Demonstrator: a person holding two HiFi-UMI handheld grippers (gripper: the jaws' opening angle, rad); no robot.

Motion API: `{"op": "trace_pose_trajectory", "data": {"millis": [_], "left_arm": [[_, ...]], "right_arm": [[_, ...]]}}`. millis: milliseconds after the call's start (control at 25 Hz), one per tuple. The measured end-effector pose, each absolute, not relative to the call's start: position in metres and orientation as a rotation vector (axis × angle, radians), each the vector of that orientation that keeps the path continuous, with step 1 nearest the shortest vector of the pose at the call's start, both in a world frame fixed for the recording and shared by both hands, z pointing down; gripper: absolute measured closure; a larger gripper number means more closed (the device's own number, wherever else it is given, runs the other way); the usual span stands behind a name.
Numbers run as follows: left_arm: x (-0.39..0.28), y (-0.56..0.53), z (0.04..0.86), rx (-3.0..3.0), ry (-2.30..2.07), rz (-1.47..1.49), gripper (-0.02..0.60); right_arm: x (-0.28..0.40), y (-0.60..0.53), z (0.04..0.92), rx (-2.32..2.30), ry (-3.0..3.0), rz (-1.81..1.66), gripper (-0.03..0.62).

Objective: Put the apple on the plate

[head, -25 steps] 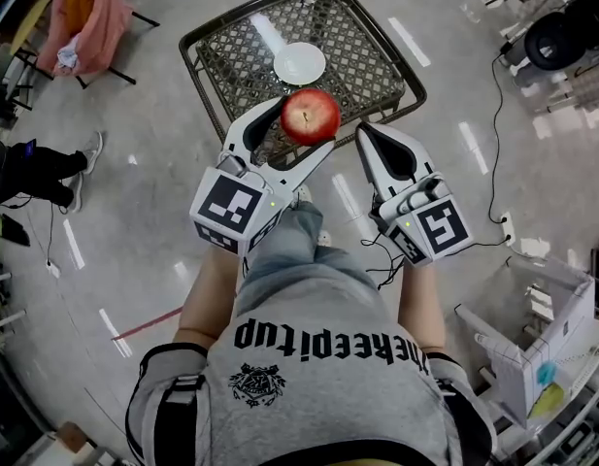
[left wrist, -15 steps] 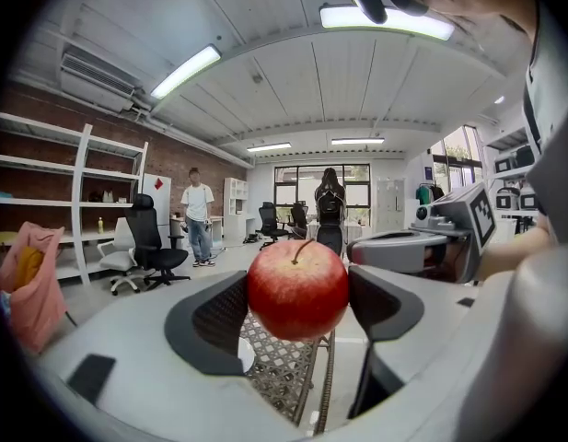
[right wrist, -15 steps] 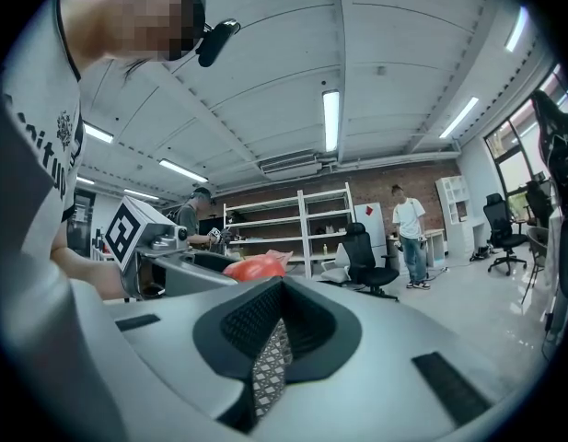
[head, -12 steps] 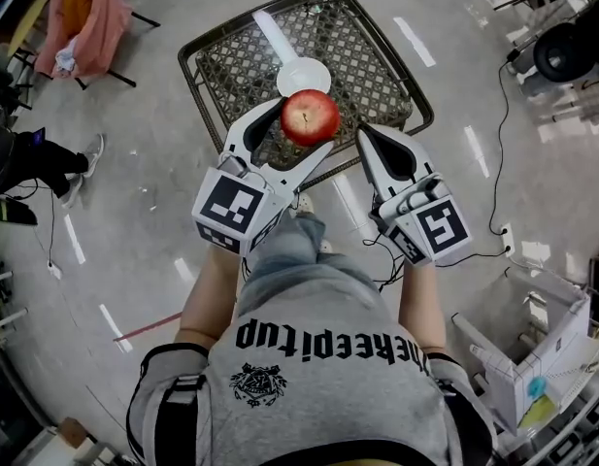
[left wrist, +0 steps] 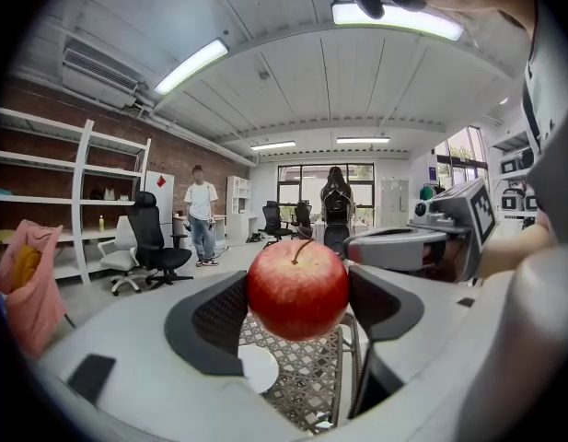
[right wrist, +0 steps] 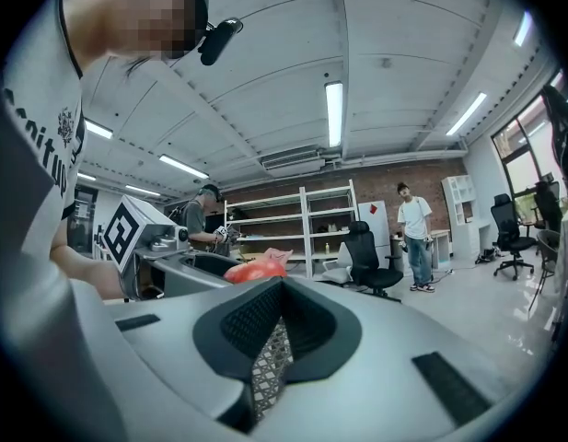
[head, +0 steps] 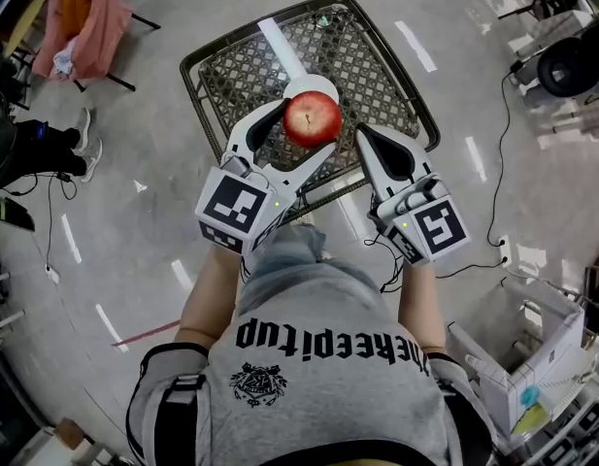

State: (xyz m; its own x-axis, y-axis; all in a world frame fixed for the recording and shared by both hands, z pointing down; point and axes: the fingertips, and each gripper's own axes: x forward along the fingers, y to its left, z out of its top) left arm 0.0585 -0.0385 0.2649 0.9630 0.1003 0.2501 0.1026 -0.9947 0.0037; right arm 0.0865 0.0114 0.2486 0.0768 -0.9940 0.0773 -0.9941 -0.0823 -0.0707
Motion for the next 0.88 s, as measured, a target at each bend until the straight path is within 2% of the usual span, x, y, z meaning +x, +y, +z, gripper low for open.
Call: {"op": "trace_pose_trajectory", "data": {"millis": [880], "left_arm": [[0.083, -0.067, 0.274, -3.113, -0.071, -0.42, 0.219]], "right_arm": [[0.114, -0.026, 0.254, 2.213, -2.199, 0.175, 0.589]]}}
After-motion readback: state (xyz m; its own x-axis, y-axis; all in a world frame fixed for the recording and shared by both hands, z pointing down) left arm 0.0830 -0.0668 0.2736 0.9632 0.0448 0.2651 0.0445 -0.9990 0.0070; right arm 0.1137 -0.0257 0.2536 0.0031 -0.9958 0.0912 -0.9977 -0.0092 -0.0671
